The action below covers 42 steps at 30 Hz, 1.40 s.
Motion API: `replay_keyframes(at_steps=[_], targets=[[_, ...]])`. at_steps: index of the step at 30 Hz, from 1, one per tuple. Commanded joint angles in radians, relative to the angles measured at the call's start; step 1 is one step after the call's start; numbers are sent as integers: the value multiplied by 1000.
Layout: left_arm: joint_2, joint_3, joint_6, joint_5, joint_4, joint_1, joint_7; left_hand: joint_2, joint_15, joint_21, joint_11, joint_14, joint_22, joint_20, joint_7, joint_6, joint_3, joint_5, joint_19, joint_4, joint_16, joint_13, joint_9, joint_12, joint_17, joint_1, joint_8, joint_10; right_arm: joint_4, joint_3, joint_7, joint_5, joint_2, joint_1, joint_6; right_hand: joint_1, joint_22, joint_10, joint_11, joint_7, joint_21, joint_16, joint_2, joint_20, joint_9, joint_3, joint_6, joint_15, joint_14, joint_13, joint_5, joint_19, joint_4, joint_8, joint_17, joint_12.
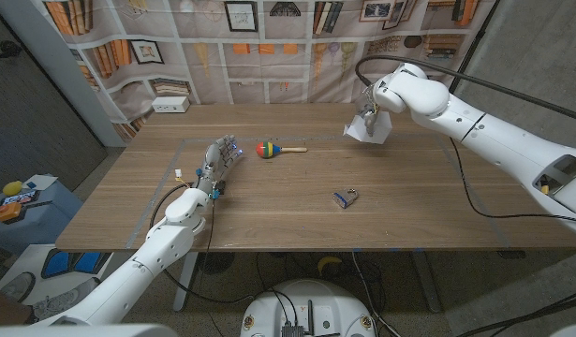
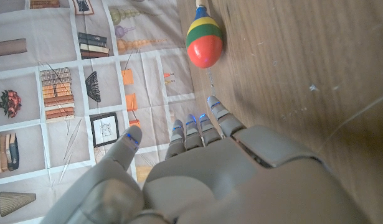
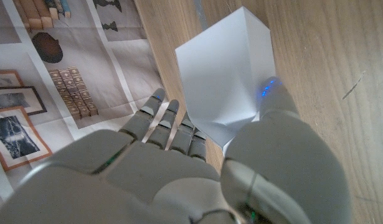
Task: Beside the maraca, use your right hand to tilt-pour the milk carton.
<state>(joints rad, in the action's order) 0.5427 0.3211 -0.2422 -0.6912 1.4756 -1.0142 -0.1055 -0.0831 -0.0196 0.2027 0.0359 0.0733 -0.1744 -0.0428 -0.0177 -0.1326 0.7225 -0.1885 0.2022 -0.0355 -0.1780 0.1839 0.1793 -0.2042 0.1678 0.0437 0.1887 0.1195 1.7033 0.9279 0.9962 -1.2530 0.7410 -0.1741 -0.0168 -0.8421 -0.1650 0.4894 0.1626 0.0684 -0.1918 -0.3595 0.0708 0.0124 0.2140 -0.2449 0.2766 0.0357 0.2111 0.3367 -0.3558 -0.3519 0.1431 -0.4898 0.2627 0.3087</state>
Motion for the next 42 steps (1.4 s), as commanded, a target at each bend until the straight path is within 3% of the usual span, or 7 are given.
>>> replay_keyframes(at_steps=[1,10,22,30,42], targets=[[-6,-3,-19,-4,-16,0,14,-69,-4,-2,0,9,-2,-2,-4,-9,6,1,8,1,1,2,1,1,2,-7,0,5,-12,45,64,-132,-31,25,-74,13,-3,1,9,5,0,3,-3,-3,0,-2,2,93,11,3,-9,-11,-5,4,2,-2],[-5,-5,-30,-9,-27,-5,27,-69,-4,-2,0,9,-2,-2,-6,-12,9,2,9,2,1,2,1,1,1,-6,0,7,-28,56,87,-181,-46,31,-109,16,-3,2,11,10,0,4,-7,-1,1,-4,5,97,11,5,-12,-11,-7,2,3,-5],[-1,-11,-41,-14,-21,-23,30,-70,-4,-2,0,10,-2,-3,-6,-14,12,2,10,3,1,2,1,1,1,-6,1,7,4,40,83,-207,-39,-4,-112,21,-3,1,12,8,1,6,-8,1,3,-6,1,99,13,7,-16,-12,-8,1,4,-8],[1,-18,-53,-22,-26,-30,43,-71,-4,-3,0,10,-2,-2,-6,-15,14,2,10,4,1,2,2,1,1,-6,0,7,-6,56,101,-240,-62,3,-128,23,-3,-2,12,8,1,7,-8,2,4,-6,-3,98,13,9,-18,-12,-9,1,4,-11],[6,-28,-70,-35,-31,-45,62,-71,-4,-3,1,11,-2,-2,-8,-16,17,3,10,4,1,2,2,1,2,-6,0,8,23,35,95,-245,-56,-15,-116,26,-3,-2,13,9,2,9,-9,-1,5,-8,-4,98,14,10,-20,-10,-9,0,5,-14]])
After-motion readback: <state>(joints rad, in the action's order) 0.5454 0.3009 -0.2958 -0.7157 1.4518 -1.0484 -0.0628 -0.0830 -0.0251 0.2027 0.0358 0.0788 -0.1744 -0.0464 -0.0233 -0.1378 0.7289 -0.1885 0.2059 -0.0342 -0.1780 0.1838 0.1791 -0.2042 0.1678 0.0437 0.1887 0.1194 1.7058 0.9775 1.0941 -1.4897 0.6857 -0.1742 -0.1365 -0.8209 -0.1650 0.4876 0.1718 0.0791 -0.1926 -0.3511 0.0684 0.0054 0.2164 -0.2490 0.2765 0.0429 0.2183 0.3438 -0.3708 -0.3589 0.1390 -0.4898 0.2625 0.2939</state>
